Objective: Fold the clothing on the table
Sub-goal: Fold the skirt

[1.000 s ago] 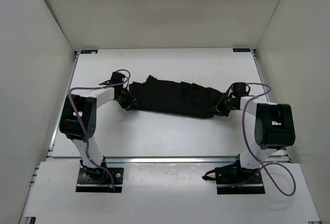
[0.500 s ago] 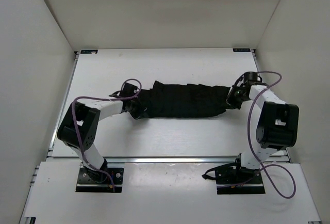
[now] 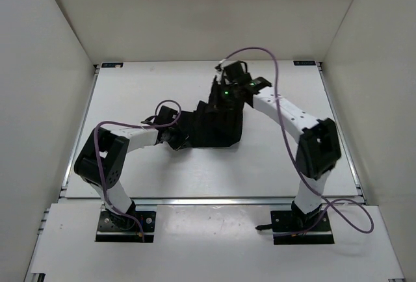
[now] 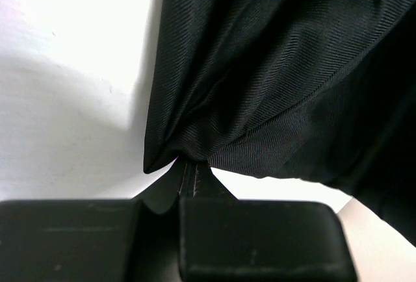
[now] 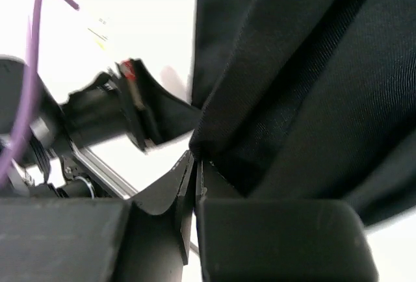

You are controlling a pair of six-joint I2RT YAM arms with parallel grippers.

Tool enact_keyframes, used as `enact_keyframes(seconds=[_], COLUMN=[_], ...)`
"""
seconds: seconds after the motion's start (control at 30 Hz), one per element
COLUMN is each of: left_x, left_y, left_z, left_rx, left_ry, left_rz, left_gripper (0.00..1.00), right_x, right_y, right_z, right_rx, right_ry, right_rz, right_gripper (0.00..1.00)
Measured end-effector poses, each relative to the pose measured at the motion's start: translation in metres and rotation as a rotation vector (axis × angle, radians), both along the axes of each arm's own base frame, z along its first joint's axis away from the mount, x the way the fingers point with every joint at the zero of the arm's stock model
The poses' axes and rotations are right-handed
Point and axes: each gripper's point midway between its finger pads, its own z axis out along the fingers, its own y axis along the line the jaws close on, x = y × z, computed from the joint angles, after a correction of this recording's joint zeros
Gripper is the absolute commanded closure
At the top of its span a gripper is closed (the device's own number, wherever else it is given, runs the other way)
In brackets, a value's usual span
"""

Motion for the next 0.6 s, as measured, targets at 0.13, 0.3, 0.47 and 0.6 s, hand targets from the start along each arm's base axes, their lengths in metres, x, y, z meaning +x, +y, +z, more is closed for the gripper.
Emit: enact_keyframes(seconds=[0.13,0.3,0.47,0.6], left_x=[0.002,0.002,0.002,0.001], left_y=[0.004,0.005,0.006,0.007], left_z=[-0.004,-0.005,-0.006,-0.006], left_rx=[-0.029,-0.080,-0.112,-0.148], left_ry=[-0.020,-0.052,-0.080,-0.095], left_rz=[0.010,0.003,-0.012,-0.027], left_gripper=[0.98,0.94,0.82,0.49], right_x=[0.004,-0.008,-0.011,-0.006], right_y=[0.049,0.079,0.092,0.098], right_z=[-0.028,-0.077,-0.094,-0.085], right_rx=[-0.022,-0.091,-0.139,-0.152], right_ry=[0.045,0.163,0.227,0.230], right_rz=[0.076,0.143,0.172,0.188], right_gripper=[1.00,1.00,0.99,0.99])
